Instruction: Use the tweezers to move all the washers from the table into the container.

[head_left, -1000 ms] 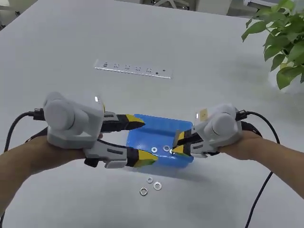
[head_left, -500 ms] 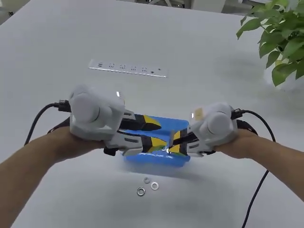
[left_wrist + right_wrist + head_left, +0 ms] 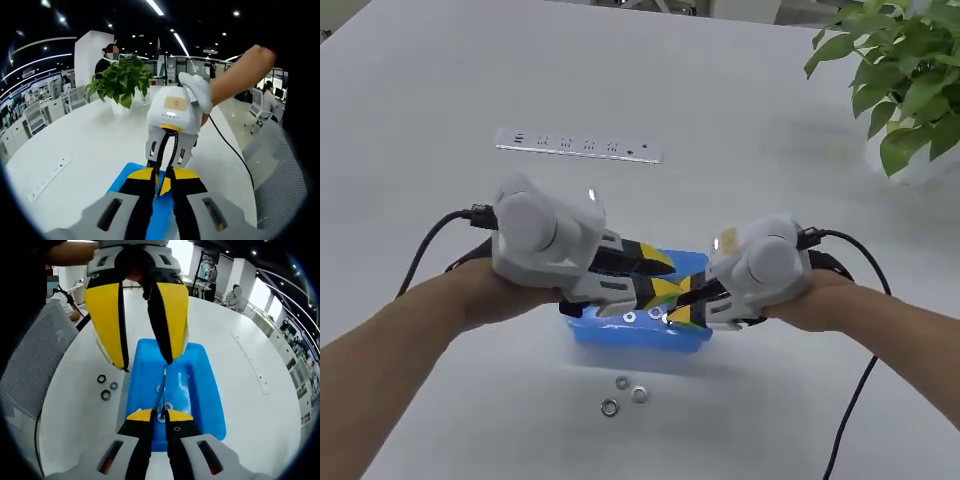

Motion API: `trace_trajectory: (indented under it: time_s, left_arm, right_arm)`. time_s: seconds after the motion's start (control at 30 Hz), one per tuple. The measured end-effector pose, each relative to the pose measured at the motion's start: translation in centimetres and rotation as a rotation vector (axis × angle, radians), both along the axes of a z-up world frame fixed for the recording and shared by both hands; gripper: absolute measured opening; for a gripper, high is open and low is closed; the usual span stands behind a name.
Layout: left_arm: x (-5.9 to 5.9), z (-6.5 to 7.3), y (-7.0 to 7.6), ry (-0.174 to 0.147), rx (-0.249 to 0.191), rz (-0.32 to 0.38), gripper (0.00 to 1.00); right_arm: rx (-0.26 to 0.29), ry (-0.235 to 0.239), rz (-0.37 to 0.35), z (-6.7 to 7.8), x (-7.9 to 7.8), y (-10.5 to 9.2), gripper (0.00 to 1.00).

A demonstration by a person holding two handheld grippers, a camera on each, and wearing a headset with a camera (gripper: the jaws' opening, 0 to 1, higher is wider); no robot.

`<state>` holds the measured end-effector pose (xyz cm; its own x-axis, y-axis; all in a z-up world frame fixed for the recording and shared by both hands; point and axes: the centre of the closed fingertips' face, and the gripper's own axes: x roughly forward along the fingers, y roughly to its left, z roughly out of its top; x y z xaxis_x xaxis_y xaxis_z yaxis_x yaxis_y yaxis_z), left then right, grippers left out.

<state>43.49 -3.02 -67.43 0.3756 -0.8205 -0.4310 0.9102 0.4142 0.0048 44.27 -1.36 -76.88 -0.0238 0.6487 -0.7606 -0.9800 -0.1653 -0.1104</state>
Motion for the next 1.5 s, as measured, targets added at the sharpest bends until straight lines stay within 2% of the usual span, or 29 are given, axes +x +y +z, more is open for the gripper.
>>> trace_trajectory:
  time_s: [0.37,0.67,0.83,1.17,1.5]
  left_arm:
    - [0.4,-0.9,-0.5,-0.013,0.046,-0.035,0.09]
    - [0.5,-1.3,-0.7,-0.015,0.059,-0.045,0.06]
    - [0.4,-1.3,-0.8,-0.011,0.055,-0.053,0.06]
    - [0.3,-1.2,-0.7,-0.039,0.072,-0.074,0.05]
    - [0.4,-0.6,-0.4,-0.042,0.07,-0.066,0.05]
  right_arm:
    - [-0.006,-0.01,0.03,0.0,-0.1,-0.2,0.1]
    - [-0.016,-0.023,0.053,0.0,-0.2,-0.2,0.1]
    - [-0.019,-0.028,0.062,-0.1,-0.2,-0.2,0.1]
    - [-0.021,-0.033,0.064,0.0,-0.3,-0.3,0.11]
    - [-0.013,-0.043,0.055,0.5,-0.2,-0.1,0.12]
